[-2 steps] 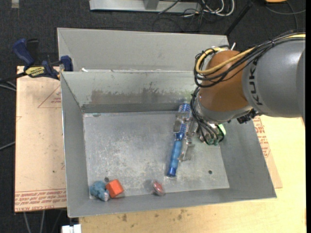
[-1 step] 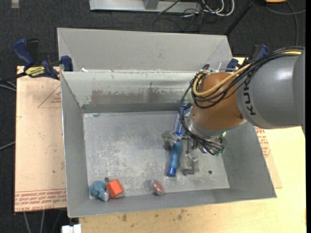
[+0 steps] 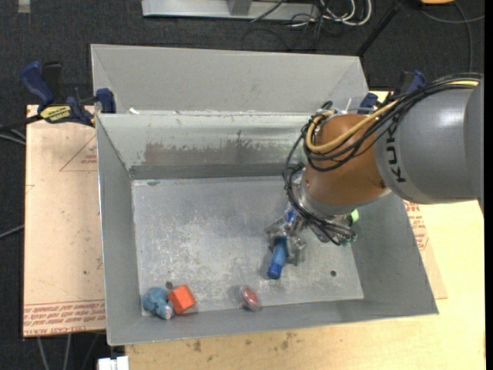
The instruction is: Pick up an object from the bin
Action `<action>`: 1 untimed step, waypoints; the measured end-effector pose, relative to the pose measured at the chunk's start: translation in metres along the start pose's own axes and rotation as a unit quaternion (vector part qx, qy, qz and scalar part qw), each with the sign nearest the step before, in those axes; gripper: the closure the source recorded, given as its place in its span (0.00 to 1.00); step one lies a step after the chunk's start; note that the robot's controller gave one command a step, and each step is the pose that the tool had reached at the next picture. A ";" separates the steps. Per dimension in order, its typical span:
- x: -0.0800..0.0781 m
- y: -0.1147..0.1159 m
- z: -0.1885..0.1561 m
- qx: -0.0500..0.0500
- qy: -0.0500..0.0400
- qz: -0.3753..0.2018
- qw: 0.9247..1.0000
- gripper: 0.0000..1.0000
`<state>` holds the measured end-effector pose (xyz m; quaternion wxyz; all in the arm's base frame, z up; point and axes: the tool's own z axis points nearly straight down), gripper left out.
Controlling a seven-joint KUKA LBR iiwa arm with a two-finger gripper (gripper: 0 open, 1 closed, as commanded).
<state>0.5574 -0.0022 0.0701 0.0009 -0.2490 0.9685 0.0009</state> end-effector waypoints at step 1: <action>0.014 0.008 -0.134 0.002 -0.003 -0.008 1.000 1.00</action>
Offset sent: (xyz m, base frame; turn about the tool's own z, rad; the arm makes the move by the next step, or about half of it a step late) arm -0.0181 -0.0013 0.1302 -0.0177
